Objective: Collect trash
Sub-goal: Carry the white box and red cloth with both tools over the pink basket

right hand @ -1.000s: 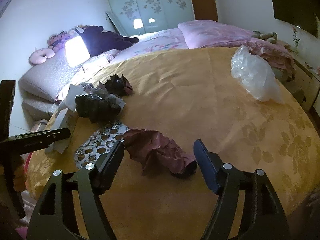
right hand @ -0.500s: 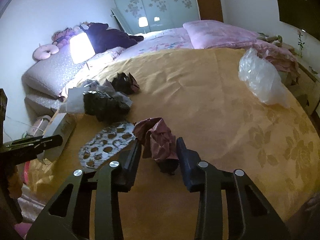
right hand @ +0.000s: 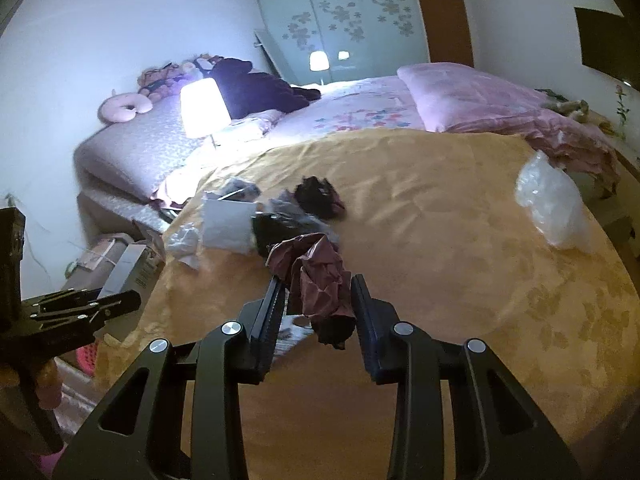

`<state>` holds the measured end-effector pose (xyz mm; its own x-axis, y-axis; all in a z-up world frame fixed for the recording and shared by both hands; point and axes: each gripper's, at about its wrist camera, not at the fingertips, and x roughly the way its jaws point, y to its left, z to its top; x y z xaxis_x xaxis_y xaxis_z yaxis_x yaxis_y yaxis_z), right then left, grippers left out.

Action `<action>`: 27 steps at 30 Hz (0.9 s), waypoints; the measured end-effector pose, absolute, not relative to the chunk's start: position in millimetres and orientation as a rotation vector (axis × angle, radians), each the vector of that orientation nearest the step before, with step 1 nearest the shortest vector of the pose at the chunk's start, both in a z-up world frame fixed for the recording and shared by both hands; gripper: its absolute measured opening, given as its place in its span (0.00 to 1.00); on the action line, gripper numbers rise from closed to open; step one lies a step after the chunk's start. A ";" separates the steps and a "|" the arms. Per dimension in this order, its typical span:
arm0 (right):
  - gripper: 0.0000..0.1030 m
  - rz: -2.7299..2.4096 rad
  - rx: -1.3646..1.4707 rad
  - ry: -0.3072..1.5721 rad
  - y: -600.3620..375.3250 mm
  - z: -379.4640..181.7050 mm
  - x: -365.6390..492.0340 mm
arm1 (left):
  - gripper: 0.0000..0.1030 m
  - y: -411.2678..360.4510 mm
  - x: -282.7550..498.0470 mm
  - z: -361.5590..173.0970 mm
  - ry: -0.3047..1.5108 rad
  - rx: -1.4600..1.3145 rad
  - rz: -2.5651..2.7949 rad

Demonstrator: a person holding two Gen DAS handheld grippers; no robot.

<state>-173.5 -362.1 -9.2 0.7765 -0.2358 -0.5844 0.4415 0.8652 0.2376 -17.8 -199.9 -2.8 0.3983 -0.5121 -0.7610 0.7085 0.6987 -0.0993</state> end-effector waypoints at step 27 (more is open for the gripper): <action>0.33 -0.145 0.249 0.608 -275.1 12.4 -92.7 | 0.35 -73.5 21.1 3.1 0.851 0.149 -0.497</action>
<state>-92.7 -275.1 12.4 0.8118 -0.0614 -0.5807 0.2073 0.9600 0.1883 21.1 -73.5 3.1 0.5532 -0.3606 -0.7509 0.4772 0.8761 -0.0692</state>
